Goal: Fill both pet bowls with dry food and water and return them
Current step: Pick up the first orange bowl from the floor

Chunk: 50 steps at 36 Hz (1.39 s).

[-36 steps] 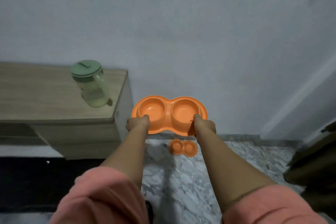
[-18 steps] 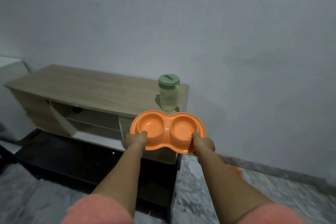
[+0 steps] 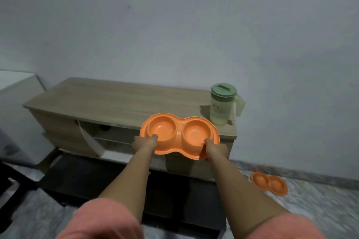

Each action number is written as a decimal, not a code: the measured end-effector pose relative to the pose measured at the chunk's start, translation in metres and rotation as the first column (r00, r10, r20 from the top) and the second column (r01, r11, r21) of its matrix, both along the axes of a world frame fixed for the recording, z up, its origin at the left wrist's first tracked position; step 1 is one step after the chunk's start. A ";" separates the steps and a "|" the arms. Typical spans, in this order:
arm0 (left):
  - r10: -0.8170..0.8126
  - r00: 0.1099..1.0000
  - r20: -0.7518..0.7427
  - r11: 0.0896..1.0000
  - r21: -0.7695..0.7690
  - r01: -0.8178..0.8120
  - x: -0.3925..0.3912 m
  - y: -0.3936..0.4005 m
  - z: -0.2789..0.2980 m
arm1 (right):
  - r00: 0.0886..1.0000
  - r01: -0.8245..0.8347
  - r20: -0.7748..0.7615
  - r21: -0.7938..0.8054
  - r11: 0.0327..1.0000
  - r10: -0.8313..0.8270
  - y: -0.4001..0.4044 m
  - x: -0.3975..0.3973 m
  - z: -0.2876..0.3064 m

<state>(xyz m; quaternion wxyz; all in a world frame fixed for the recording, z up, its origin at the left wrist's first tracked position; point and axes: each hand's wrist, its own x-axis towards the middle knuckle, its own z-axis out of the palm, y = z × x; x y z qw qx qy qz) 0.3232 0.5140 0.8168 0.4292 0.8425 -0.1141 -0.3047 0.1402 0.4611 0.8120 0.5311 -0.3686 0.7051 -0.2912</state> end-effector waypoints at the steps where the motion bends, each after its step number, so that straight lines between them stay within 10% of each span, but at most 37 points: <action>1: 0.004 1.000 -0.004 1.000 -0.006 -0.004 0.006 -0.006 -0.001 | 1.000 0.006 0.002 -0.002 1.000 -0.006 -0.004 0.006 0.001; 50: -0.068 0.998 -0.013 0.981 0.183 0.069 0.121 -0.224 -0.092 | 0.971 -0.021 -0.232 0.137 0.990 0.052 -0.232 0.111 -0.066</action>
